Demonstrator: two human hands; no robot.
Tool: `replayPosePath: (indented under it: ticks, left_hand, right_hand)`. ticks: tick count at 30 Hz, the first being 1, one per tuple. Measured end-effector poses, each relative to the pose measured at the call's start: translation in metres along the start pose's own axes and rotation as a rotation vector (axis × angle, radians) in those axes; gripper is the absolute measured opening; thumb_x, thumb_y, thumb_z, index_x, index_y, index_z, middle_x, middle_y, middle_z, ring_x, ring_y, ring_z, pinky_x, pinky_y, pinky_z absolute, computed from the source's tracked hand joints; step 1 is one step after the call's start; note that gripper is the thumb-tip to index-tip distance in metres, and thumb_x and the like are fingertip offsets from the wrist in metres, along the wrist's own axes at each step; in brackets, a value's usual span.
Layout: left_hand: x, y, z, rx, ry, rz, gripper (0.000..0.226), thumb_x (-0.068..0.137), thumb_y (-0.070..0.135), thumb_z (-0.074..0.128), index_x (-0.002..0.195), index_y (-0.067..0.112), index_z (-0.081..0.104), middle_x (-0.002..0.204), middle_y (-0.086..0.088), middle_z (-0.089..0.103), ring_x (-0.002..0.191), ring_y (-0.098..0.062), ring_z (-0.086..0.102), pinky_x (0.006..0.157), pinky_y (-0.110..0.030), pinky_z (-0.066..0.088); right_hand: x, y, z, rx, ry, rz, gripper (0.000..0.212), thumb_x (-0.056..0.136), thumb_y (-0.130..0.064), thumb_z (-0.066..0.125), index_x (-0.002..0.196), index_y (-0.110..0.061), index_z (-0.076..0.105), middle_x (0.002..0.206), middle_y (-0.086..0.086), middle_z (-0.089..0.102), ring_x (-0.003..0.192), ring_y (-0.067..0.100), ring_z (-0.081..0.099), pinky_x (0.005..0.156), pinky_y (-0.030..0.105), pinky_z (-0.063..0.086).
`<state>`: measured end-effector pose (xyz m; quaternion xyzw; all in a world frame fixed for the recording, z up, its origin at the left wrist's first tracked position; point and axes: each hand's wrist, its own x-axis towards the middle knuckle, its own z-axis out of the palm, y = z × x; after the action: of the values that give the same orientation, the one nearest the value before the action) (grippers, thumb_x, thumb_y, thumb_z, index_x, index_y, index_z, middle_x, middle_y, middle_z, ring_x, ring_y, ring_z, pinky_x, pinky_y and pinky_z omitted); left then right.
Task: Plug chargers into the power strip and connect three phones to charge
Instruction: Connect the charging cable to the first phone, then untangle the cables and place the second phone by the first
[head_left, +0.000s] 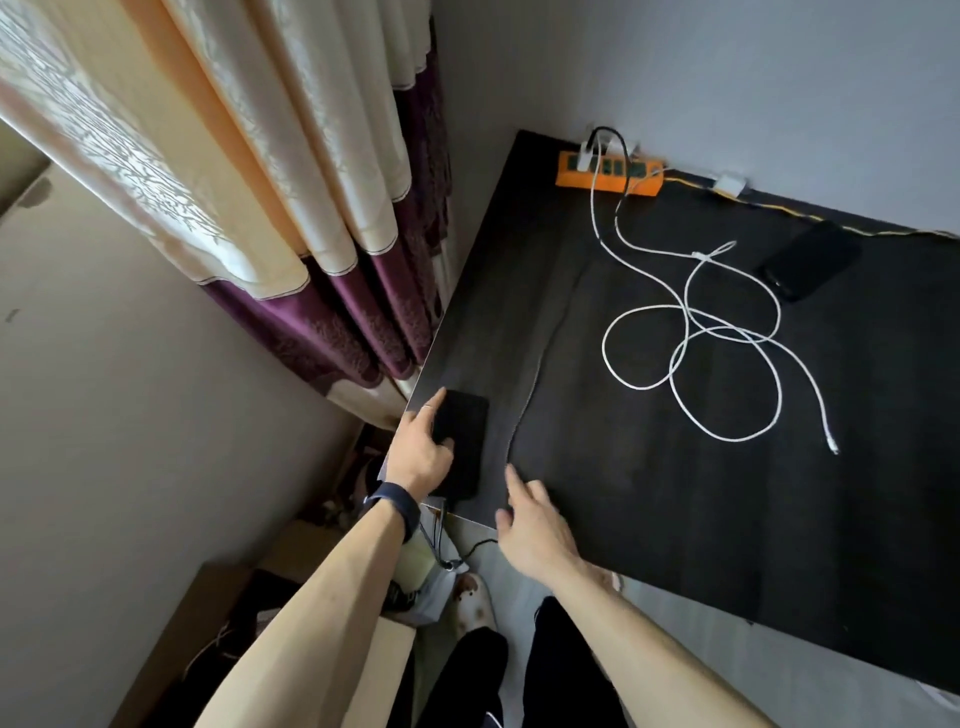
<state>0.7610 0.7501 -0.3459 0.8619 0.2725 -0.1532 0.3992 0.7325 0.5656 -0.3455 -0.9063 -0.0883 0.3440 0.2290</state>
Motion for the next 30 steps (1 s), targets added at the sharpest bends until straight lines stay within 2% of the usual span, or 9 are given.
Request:
replayPosePath:
  ticks: [2, 3, 7, 10, 12, 16, 20, 26, 30]
  left_hand:
    - [0.000, 0.001, 0.004, 0.037, -0.019, 0.002, 0.083, 0.081, 0.025, 0.073, 0.153, 0.028, 0.032, 0.137, -0.013, 0.042, 0.130, -0.028, 0.045, 0.109, -0.027, 0.033]
    - [-0.001, 0.001, 0.006, 0.097, -0.032, 0.014, 0.088, 0.078, 0.032, 0.076, 0.154, 0.027, 0.031, 0.141, -0.013, 0.037, 0.133, -0.028, 0.040, 0.113, -0.030, 0.031]
    - [-0.007, 0.001, 0.016, 0.378, -0.026, 0.051, 0.100, 0.074, 0.048, 0.076, 0.156, 0.027, 0.022, 0.152, -0.010, 0.025, 0.140, -0.032, 0.025, 0.115, -0.046, 0.032]
    - [-0.008, 0.003, 0.019, 0.402, 0.008, 0.044, 0.099, 0.072, 0.044, 0.073, 0.155, 0.028, 0.022, 0.152, -0.009, 0.024, 0.139, -0.032, 0.025, 0.111, -0.049, 0.035]
    - [-0.008, 0.000, 0.018, 0.414, 0.013, 0.057, 0.097, 0.074, 0.046, 0.073, 0.155, 0.030, 0.022, 0.153, -0.008, 0.024, 0.139, -0.032, 0.026, 0.112, -0.048, 0.035]
    - [-0.007, -0.011, 0.010, 0.438, -0.022, 0.083, 0.093, 0.081, 0.050, 0.070, 0.156, 0.037, 0.017, 0.157, -0.001, 0.019, 0.141, -0.029, 0.023, 0.111, -0.050, 0.036]
    - [-0.003, -0.012, 0.003, 0.478, -0.045, 0.083, 0.089, 0.085, 0.043, 0.067, 0.157, 0.039, 0.014, 0.163, 0.001, 0.014, 0.144, -0.029, 0.018, 0.108, -0.052, 0.040]
    - [-0.006, -0.005, 0.003, 0.515, -0.070, 0.043, 0.088, 0.088, 0.040, 0.066, 0.157, 0.035, 0.011, 0.165, -0.002, 0.008, 0.146, -0.031, 0.017, 0.111, -0.050, 0.038]
    - [-0.011, 0.013, 0.004, 0.557, -0.065, 0.036, 0.085, 0.089, 0.038, 0.062, 0.158, 0.025, 0.014, 0.166, -0.012, 0.002, 0.149, -0.034, 0.012, 0.120, -0.049, 0.023]
  right_hand:
    - [0.008, -0.011, 0.001, -0.122, -0.154, -0.149, 0.069, 0.097, -0.036, 0.049, 0.157, -0.020, 0.020, 0.141, 0.006, 0.037, 0.129, 0.032, 0.046, 0.104, 0.041, 0.040]
    - [0.010, -0.013, 0.001, -0.152, -0.181, -0.165, 0.070, 0.096, -0.038, 0.049, 0.157, -0.019, 0.019, 0.142, 0.005, 0.035, 0.129, 0.032, 0.044, 0.105, 0.043, 0.041]
    - [0.011, -0.003, -0.003, -0.153, -0.011, -0.073, 0.071, 0.096, -0.043, 0.049, 0.156, -0.014, 0.023, 0.146, 0.006, 0.035, 0.131, 0.030, 0.041, 0.107, 0.043, 0.040]
    - [0.003, 0.018, -0.007, -0.238, 0.094, -0.092, 0.070, 0.095, -0.046, 0.050, 0.155, -0.018, 0.027, 0.150, 0.001, 0.029, 0.130, 0.026, 0.036, 0.103, 0.040, 0.042]
    - [-0.002, 0.029, -0.007, -0.290, 0.109, -0.117, 0.071, 0.094, -0.049, 0.049, 0.155, -0.023, 0.025, 0.158, -0.001, 0.019, 0.137, 0.025, 0.028, 0.103, 0.042, 0.041]
    - [-0.016, 0.038, 0.005, -0.340, 0.040, -0.145, 0.080, 0.094, -0.053, 0.046, 0.159, -0.027, 0.007, 0.167, 0.000, -0.009, 0.152, 0.024, -0.001, 0.119, 0.046, 0.022]
    - [-0.024, 0.042, 0.018, -0.348, -0.019, -0.138, 0.090, 0.094, -0.052, 0.047, 0.158, -0.028, -0.011, 0.162, -0.002, -0.031, 0.149, 0.019, -0.027, 0.123, 0.051, 0.004]
    - [-0.020, 0.044, 0.008, -0.338, -0.086, -0.156, 0.090, 0.093, -0.047, 0.052, 0.158, -0.030, -0.008, 0.162, -0.005, -0.030, 0.150, 0.018, -0.024, 0.123, 0.049, 0.004]
    - [-0.018, 0.038, -0.018, -0.254, -0.170, -0.125, 0.076, 0.095, -0.044, 0.051, 0.159, -0.031, 0.011, 0.166, -0.008, -0.016, 0.153, 0.014, -0.011, 0.123, 0.045, 0.012]
